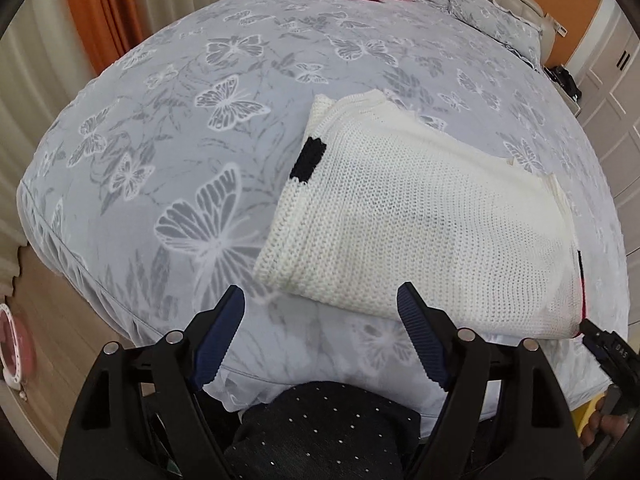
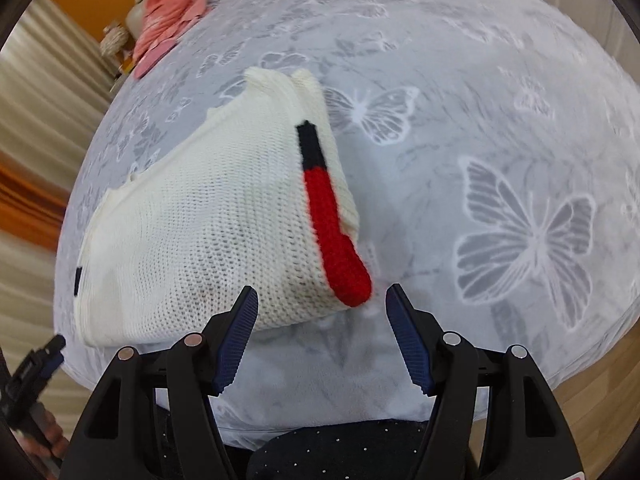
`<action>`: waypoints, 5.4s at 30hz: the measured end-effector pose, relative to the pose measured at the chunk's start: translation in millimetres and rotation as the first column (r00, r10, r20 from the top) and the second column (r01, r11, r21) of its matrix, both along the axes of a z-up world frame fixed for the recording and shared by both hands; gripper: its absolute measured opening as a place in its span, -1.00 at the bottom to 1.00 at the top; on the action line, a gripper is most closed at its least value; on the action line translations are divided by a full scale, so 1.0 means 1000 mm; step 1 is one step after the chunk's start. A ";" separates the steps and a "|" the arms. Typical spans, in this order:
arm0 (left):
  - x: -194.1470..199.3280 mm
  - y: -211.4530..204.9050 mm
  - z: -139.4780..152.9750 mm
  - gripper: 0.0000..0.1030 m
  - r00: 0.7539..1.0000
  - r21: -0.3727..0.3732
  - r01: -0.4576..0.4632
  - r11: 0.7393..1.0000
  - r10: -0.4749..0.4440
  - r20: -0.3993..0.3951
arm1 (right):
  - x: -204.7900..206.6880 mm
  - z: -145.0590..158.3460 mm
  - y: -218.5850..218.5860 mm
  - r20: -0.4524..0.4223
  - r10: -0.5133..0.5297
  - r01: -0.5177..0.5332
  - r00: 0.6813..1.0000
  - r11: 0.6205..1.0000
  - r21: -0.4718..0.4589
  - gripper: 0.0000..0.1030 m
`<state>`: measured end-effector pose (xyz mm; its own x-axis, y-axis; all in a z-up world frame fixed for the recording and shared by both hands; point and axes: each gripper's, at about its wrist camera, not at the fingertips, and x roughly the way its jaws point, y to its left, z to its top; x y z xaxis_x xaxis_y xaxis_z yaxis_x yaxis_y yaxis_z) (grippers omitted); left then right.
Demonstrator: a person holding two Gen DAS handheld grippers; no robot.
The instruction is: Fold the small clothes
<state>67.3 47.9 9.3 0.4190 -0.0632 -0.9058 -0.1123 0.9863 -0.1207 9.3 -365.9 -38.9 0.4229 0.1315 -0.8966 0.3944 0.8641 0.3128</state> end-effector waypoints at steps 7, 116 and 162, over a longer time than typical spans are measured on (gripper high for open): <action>-0.005 -0.002 -0.002 0.57 1.000 0.038 0.003 0.999 -0.003 -0.003 | -0.015 -0.007 -0.001 -0.026 -0.007 0.007 1.000 1.000 -0.020 0.27; -0.014 -0.023 -0.038 0.22 0.962 0.189 0.233 0.954 -0.198 -0.188 | -0.018 0.003 0.033 -0.148 0.242 -0.265 0.959 0.951 -0.159 -0.53; 0.095 -0.035 -0.068 0.49 0.964 0.110 0.163 0.981 -0.134 -0.230 | 0.093 -0.019 -0.029 -0.220 0.113 -0.157 0.969 0.968 -0.194 -0.83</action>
